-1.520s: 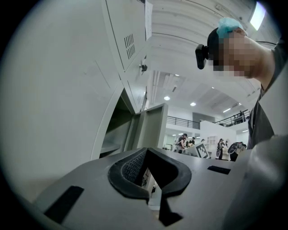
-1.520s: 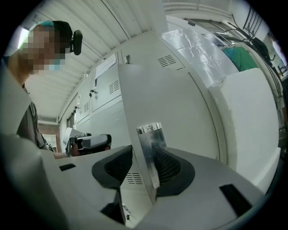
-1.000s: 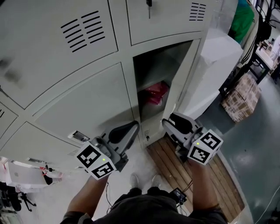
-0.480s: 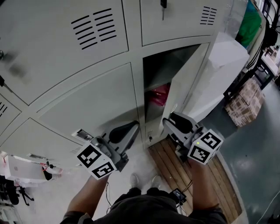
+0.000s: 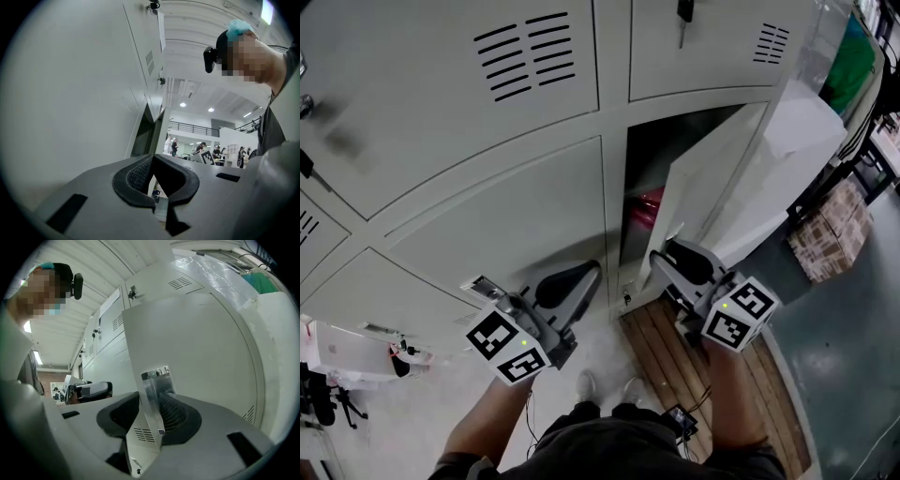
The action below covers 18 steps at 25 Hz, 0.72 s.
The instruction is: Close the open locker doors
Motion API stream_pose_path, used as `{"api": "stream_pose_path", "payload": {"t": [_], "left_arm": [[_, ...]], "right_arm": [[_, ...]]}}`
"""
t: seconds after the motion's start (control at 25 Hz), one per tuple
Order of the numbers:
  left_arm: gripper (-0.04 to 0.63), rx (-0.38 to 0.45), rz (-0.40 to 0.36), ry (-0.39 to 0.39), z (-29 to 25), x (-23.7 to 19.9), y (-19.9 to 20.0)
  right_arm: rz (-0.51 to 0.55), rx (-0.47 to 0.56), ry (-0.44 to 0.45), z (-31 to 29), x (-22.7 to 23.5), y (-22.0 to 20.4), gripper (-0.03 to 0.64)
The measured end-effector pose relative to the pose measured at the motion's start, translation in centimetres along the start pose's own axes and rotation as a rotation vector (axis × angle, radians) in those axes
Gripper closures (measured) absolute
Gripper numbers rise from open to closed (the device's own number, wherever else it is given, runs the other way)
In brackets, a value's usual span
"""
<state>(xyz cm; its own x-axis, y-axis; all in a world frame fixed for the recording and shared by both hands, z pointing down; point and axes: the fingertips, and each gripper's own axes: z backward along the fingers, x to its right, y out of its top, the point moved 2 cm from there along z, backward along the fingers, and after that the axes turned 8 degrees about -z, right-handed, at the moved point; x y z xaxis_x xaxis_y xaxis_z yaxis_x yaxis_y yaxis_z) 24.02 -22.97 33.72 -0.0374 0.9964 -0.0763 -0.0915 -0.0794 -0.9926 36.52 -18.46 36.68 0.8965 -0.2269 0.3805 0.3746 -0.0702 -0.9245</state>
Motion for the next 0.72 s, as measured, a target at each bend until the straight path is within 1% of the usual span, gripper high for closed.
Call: {"api": "stream_pose_path", "payload": {"t": [0.44,0.72], "left_arm": [[0.586,0.006,0.027,0.022,0.5,-0.7,-0.3],[0.586,0.005,0.024,0.026,0.6,-0.6,-0.2]], "right_arm": [[-0.011,-0.008,0.024,-1.8,0.3,0.1,0.482],[-0.020,-0.010,0.043,-2.8,0.6,0.2,0.485]]}}
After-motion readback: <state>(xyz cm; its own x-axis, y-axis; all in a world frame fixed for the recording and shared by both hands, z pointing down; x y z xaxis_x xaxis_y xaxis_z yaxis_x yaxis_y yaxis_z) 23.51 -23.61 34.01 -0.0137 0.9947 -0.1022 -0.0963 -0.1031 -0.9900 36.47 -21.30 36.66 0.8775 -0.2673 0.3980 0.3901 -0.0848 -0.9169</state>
